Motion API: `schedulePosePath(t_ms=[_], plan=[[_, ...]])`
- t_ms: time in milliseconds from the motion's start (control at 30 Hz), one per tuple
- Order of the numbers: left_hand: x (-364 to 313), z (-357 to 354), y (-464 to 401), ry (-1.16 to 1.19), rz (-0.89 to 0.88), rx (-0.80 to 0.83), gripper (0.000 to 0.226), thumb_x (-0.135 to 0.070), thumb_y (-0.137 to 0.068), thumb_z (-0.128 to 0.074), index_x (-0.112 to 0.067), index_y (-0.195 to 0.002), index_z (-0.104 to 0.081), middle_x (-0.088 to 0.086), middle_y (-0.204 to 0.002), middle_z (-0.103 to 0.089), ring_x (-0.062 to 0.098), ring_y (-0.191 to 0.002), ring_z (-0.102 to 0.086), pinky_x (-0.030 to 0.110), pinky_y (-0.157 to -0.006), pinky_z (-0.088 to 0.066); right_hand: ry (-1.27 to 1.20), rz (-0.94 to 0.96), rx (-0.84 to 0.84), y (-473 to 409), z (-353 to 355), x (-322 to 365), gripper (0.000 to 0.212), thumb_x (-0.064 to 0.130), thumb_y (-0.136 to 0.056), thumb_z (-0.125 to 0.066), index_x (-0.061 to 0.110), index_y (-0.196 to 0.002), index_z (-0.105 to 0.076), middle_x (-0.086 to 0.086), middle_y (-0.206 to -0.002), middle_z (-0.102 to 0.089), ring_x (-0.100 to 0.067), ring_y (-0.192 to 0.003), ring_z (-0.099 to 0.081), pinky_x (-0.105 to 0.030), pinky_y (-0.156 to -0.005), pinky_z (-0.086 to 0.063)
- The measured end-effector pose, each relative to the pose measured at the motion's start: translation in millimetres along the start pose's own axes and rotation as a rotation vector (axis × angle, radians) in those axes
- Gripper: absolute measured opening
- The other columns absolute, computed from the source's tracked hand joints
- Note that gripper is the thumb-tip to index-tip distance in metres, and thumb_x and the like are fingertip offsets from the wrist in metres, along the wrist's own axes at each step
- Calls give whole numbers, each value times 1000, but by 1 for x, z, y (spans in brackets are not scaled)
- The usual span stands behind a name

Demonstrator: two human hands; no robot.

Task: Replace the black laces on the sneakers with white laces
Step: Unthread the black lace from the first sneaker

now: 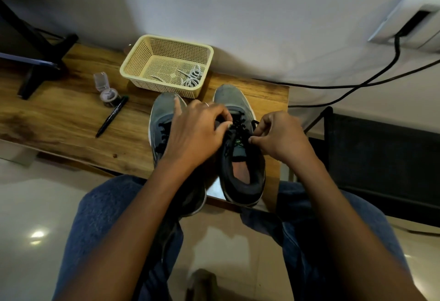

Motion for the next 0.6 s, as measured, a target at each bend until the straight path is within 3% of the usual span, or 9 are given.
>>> schedulePosePath(t_ms=[133,433,600], plan=[[-22,-25,3,-42,-122,122,32,-47,-86,-62,-33,-115,-63,-8,-118,-65,15,-118,-50,49,-116,-16,20,20,-22,0,2,0,18,13,-79,-77,14,-68,-62,-1,-70,-65,-20,-74,-67,-46,-72,-58],[-9,-1,-4,112,-76,-26,10,-29,-89,-65,-23,-94,-70,-6,-98,-70,13,-96,-59,41,-118,1,-3,0,-46,3,4,-3,18,17,-77,-80,9,-70,-65,-3,-70,-66,-20,-74,-68,-45,-73,-58],[0,2,-4,117,-21,-44,5,-31,-87,-68,-27,-89,-67,-10,-92,-70,9,-89,-62,35,-116,10,31,6,-45,2,4,-1,20,18,-78,-79,6,-72,-65,-3,-70,-65,-20,-73,-67,-43,-73,-58]])
Point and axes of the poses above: each hand's wrist, its own y-axis away from the middle knuckle, its own z-axis out of the back of the hand, x = y × z, the point moved 7 cm from there along -y, towards the middle knuckle
